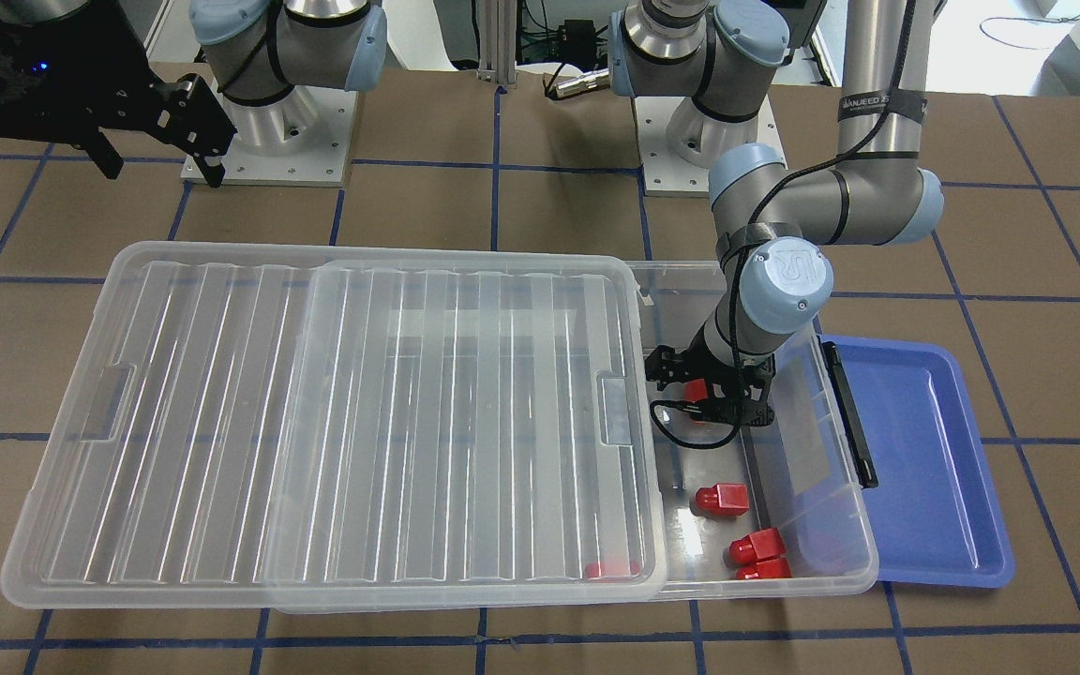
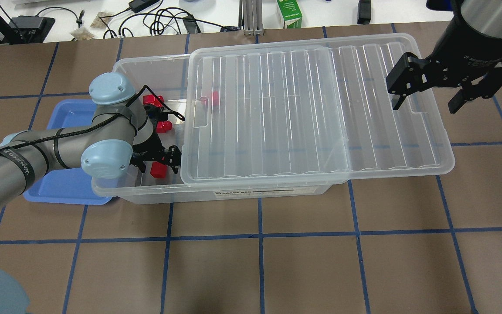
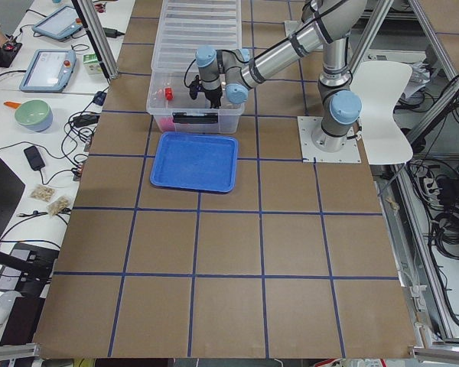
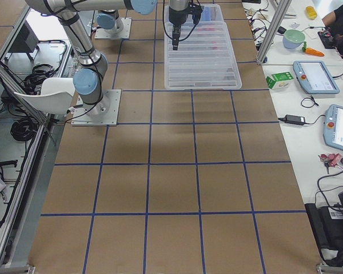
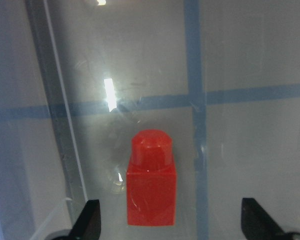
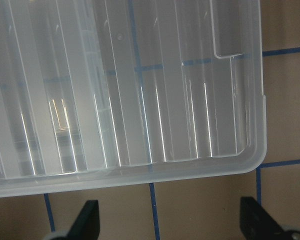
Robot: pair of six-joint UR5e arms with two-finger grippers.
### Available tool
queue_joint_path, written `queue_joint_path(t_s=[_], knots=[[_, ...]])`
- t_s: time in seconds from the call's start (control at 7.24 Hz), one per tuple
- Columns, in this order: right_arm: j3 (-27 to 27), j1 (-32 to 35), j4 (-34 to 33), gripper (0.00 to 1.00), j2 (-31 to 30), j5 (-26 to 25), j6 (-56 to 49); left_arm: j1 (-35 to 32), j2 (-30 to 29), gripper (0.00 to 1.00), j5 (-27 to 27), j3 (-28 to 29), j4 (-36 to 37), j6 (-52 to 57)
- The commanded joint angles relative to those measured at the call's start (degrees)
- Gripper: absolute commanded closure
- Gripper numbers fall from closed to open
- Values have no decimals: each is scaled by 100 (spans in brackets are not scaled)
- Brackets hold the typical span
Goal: Place red block in blue tray from box
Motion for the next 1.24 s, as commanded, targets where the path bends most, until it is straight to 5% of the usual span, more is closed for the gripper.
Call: queue_joint_path(t_s=[0.0, 0.28, 0.41, 0.69, 1.1], knots=[[3, 0, -4, 0, 12, -39, 0, 4, -92, 30, 9, -6, 23, -28], [12, 0, -4, 0, 20, -65, -9, -13, -49, 89, 9, -14, -73, -88], [81, 0, -4, 0, 3, -83, -9, -14, -31, 100, 9, -6, -73, -89], [170, 0, -48, 0, -6, -100, 0, -40, 117, 100, 70, 72, -230, -89], [108, 0, -83, 0, -76, -101, 18, -101, 635, 100, 9, 799, -1439, -361]])
